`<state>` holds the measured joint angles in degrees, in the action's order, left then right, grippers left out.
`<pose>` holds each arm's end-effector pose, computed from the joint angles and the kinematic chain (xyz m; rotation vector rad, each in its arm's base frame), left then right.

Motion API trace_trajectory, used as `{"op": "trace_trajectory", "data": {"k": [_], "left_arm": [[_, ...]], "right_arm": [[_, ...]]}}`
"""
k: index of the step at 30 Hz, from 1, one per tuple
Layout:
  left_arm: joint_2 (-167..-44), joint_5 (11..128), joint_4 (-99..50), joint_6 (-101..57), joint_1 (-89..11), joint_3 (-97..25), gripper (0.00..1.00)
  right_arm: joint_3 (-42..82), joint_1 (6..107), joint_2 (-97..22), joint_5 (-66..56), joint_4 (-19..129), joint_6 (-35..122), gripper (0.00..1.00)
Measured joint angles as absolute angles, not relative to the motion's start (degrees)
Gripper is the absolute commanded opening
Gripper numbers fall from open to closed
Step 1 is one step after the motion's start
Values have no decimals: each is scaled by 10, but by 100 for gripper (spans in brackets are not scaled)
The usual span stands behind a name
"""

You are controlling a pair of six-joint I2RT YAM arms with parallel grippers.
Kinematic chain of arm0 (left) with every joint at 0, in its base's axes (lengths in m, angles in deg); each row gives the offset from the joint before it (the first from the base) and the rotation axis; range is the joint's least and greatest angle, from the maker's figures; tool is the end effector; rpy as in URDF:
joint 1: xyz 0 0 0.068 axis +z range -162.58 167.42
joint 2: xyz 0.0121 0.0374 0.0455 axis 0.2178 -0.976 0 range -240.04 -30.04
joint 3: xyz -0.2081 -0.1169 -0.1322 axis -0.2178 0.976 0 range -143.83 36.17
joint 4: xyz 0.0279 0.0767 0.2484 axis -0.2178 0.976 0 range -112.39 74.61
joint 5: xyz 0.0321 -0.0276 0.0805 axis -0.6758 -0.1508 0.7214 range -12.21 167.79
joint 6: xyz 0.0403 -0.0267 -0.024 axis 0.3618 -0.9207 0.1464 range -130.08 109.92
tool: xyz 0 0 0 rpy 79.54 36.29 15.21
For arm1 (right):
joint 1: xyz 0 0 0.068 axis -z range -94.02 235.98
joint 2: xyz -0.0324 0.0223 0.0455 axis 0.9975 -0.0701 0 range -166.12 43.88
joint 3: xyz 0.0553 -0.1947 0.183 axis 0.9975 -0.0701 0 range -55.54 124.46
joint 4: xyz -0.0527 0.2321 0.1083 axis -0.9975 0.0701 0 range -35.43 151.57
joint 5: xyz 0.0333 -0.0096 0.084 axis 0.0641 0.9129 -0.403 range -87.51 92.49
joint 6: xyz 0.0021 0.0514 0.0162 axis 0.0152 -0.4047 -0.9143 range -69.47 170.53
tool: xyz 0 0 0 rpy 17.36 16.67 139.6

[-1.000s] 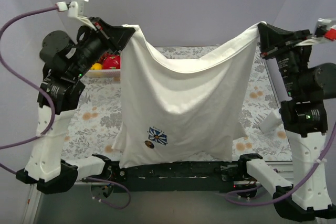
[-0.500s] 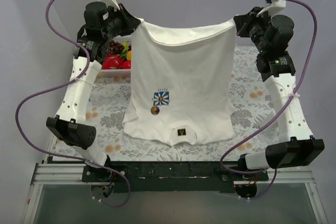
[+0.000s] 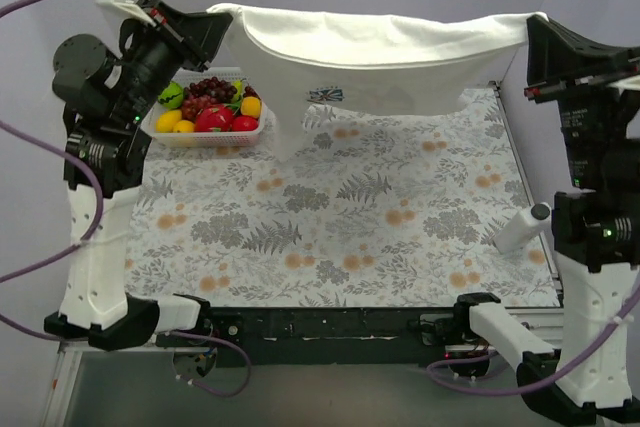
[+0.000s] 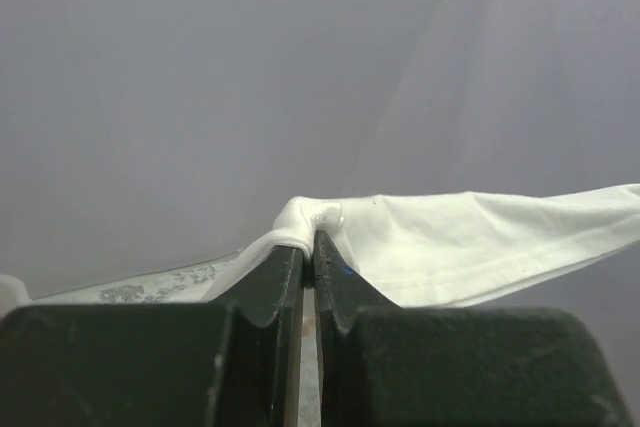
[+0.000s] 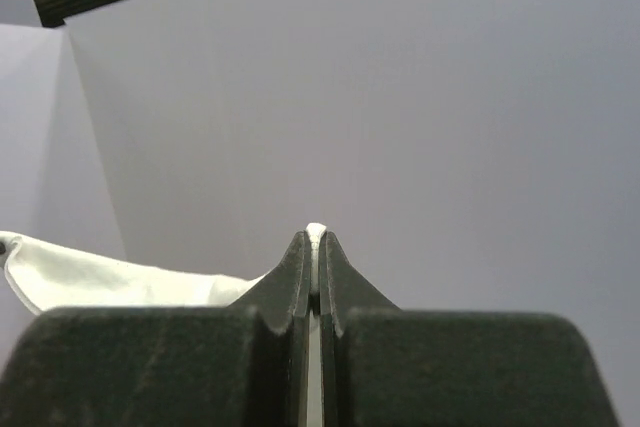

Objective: Pin the brooch onto the clothing

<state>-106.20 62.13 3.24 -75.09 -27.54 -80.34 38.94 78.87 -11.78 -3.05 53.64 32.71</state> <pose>0.1998 -0.0634 0.6018 -0.3747 1.4069 -1.3456 0.1071 0.0168 0.6018 -0.0083 0.8888 0.4488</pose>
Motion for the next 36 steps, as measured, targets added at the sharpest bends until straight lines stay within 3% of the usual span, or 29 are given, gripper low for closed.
{"op": "trace_trajectory", "data": {"k": [8,24,31,36], "left_arm": [[-959,578,14,-782,-276,-752,0],[-968,536,17,-804,-276,-720,0],[-1031,576,0,-785,-276,-617,0],[-1161,589,18,-774,-276,-677,0]], "right_arm": [[357,789,-32,-54,546,310,1],[343,789,2,-51,591,332,1],[194,789,-62,-36,566,332,1],[199,789,-183,-35,574,331,1]]}}
